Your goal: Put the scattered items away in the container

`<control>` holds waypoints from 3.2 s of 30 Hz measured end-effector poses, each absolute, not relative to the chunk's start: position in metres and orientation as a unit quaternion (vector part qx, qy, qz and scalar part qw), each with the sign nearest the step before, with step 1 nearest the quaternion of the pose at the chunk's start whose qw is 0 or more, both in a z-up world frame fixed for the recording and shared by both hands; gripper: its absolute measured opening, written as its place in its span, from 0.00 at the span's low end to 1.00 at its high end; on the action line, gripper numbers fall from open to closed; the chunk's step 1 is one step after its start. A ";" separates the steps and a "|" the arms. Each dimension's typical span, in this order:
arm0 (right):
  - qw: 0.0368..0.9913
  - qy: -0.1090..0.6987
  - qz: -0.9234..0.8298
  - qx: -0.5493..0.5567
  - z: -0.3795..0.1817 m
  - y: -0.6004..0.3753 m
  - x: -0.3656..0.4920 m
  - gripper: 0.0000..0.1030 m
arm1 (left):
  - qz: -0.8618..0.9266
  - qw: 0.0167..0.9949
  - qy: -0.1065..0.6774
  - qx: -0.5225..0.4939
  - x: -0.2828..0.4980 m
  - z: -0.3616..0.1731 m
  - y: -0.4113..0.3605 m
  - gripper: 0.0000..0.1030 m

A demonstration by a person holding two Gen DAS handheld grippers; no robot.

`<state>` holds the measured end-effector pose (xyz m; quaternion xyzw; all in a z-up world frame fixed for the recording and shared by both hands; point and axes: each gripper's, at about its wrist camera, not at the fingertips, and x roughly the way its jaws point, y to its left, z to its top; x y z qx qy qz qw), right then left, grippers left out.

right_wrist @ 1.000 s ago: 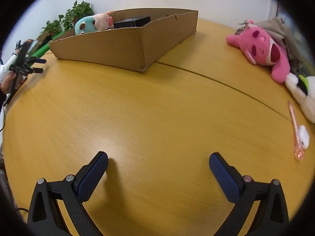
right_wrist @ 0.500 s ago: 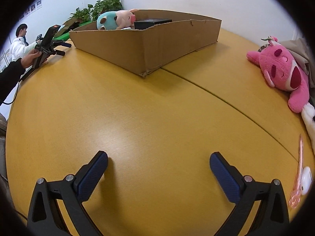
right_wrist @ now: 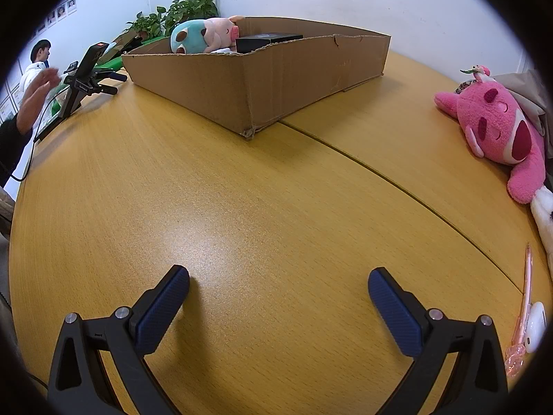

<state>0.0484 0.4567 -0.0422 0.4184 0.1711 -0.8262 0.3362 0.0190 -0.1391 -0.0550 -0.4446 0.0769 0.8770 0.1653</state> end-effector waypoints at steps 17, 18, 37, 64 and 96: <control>0.336 0.172 -0.826 0.419 -0.042 0.456 0.048 1.00 | 0.877 0.165 0.077 -0.445 0.019 -0.055 -0.139 1.00; 0.336 0.172 -0.826 0.419 -0.042 0.456 0.048 1.00 | 0.877 0.165 0.077 -0.445 0.019 -0.055 -0.139 1.00; 0.335 0.171 -0.826 0.419 -0.042 0.459 0.050 1.00 | 0.877 0.165 0.077 -0.445 0.020 -0.055 -0.140 1.00; 0.334 0.172 -0.826 0.419 -0.043 0.457 0.049 1.00 | 0.877 0.166 0.077 -0.445 0.021 -0.057 -0.138 1.00; 0.334 0.172 -0.826 0.420 -0.044 0.457 0.042 1.00 | 0.877 0.166 0.077 -0.445 0.020 -0.065 -0.135 1.00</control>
